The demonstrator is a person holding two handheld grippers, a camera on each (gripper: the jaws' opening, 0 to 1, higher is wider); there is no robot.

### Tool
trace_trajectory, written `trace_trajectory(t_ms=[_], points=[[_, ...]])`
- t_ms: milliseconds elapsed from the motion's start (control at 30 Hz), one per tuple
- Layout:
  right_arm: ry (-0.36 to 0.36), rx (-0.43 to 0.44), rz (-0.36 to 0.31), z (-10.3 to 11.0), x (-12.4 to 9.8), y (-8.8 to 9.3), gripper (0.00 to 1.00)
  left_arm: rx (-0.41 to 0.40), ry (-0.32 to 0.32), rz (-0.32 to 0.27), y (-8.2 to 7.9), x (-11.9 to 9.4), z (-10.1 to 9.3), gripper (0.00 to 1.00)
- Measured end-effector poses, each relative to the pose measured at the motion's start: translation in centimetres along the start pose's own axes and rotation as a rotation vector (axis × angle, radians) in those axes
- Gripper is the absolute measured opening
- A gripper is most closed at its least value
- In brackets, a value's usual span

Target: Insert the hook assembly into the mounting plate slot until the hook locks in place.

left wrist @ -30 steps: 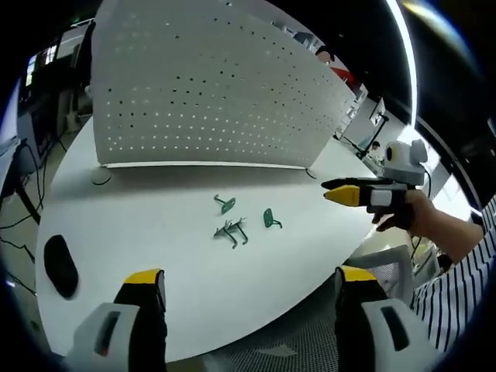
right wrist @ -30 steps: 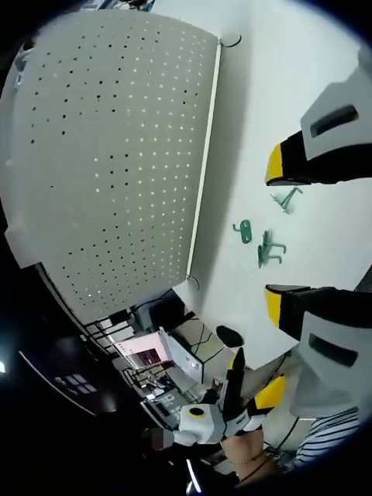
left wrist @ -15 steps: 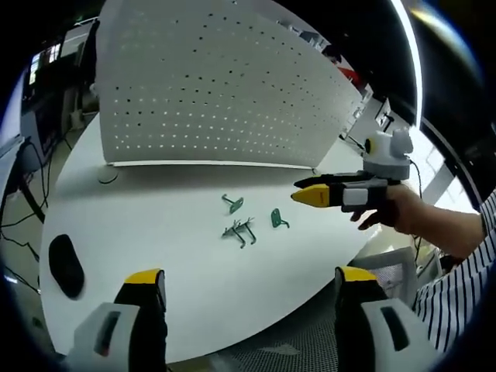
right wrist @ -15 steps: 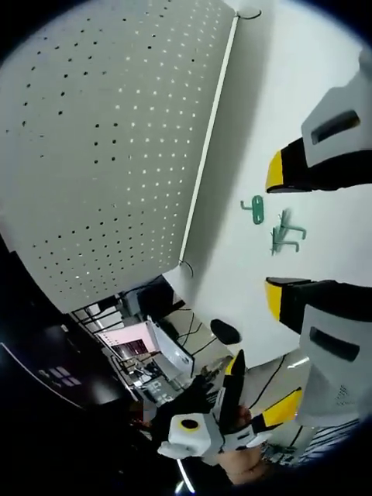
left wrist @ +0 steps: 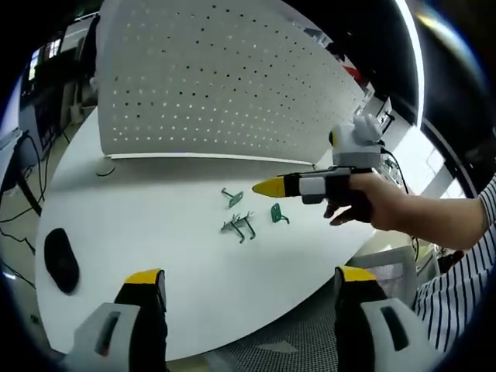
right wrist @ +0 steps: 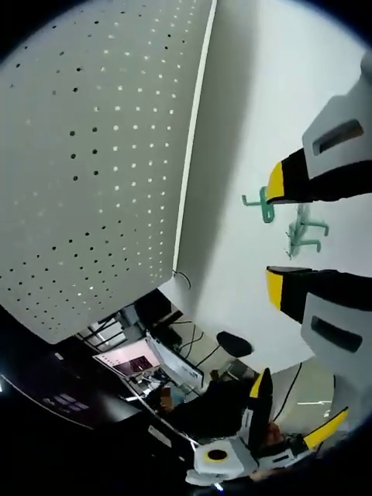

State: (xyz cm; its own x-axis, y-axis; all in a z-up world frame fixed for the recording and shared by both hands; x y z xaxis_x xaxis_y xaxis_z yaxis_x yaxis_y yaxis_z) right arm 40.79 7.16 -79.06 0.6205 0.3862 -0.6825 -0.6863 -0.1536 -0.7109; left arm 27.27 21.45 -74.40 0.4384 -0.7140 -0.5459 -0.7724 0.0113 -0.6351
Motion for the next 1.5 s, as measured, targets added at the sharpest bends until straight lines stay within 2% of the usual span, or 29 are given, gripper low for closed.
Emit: trace_trajectory(t_ms=[200,300,467,633,700,733,833,933,1233,1367,1500], points=[[0.015,0.03,0.059,-0.1,2.1,0.9,0.28,-0.017,0.0,0.004,0.2,0.0,0.4,0.92],[0.02,0.148,0.125,-0.4,2.9,1.7,0.27,-0.026,-0.003,0.003,0.5,-0.1,0.7,0.92],[0.049,0.196,0.143,-1.0,3.9,1.8,0.26,-0.048,-0.007,0.01,0.9,0.1,1.4,0.92],[0.065,0.233,0.148,-0.9,4.8,1.5,0.26,-0.053,-0.007,0.011,0.8,0.2,1.7,0.91],[0.093,0.286,0.182,-0.9,5.1,1.8,0.25,-0.055,-0.008,0.009,0.7,0.2,1.8,0.91],[0.094,0.295,0.17,-0.9,5.2,1.6,0.23,-0.057,-0.007,0.009,0.7,0.3,1.8,0.91],[0.14,0.227,0.185,-0.9,5.6,1.7,0.23,-0.06,-0.006,0.007,0.8,0.3,1.7,0.91],[0.156,0.171,0.191,-0.8,5.9,1.8,0.23,-0.064,-0.005,0.006,1.0,0.3,1.7,0.91],[0.18,0.126,0.196,-0.2,6.9,1.8,0.21,-0.083,-0.013,0.007,1.4,0.2,2.0,0.9],[0.194,0.056,0.191,-0.5,7.1,1.5,0.15,-0.087,-0.018,0.002,1.3,0.0,2.1,0.9],[0.204,0.033,0.192,-1.0,7.2,1.4,0.1,-0.092,-0.02,0.001,1.3,0.1,2.3,0.9]])
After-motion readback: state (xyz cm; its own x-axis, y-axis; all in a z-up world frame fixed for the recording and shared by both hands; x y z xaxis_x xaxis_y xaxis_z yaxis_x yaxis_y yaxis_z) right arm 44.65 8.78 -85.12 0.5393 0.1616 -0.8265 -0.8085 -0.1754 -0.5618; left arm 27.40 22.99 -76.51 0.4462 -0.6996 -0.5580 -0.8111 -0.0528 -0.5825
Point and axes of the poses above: the point that each gripper's makers call its tool centre point, and the gripper's own axes: x roughly forward along the fingers, z roughly to its left, y roughly out of its underside, the point moved 5 cm from there along -x, roughly backward along the fingers, and after that the axes turned 14 degrees about y, right-handed, at the moved point
